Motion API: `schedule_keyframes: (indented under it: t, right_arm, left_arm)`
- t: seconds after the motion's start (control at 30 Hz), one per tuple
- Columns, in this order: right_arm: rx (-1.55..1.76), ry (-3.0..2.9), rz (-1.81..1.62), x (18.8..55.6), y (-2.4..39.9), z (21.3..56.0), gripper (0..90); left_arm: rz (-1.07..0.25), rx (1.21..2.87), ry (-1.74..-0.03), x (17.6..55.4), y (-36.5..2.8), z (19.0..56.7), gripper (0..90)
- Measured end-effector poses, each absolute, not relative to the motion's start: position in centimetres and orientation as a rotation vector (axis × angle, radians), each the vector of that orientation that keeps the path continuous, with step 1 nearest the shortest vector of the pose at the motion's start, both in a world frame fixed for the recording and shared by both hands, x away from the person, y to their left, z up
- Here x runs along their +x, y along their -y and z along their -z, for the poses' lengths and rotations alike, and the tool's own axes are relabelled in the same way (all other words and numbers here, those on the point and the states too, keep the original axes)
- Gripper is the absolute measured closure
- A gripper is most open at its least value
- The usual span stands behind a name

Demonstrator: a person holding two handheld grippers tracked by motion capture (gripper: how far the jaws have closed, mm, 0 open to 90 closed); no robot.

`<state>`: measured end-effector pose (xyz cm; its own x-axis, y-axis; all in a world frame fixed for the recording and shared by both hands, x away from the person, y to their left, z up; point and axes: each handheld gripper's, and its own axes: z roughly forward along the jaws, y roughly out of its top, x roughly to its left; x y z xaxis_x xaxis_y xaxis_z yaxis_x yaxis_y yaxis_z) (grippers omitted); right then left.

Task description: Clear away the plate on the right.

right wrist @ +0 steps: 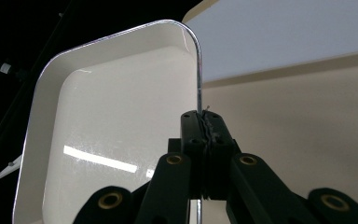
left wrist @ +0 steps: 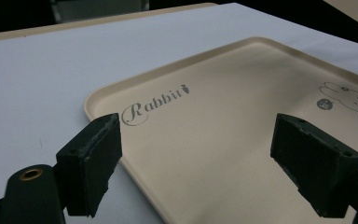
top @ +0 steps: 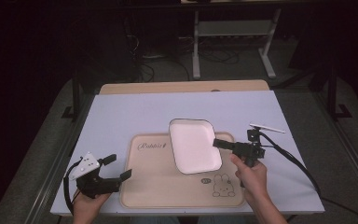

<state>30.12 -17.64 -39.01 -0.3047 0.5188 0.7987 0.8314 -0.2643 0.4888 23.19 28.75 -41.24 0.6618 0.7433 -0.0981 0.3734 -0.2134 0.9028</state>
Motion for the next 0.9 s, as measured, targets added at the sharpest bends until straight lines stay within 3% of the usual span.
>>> schedule_keyframes:
  t: [0.9]
  right_arm:
    - [-1.758,1.758,1.483,30.6,14.8,43.0,85.0]
  left_arm:
    - [-0.439,1.821,-0.891,23.2,-28.8,41.2,16.4]
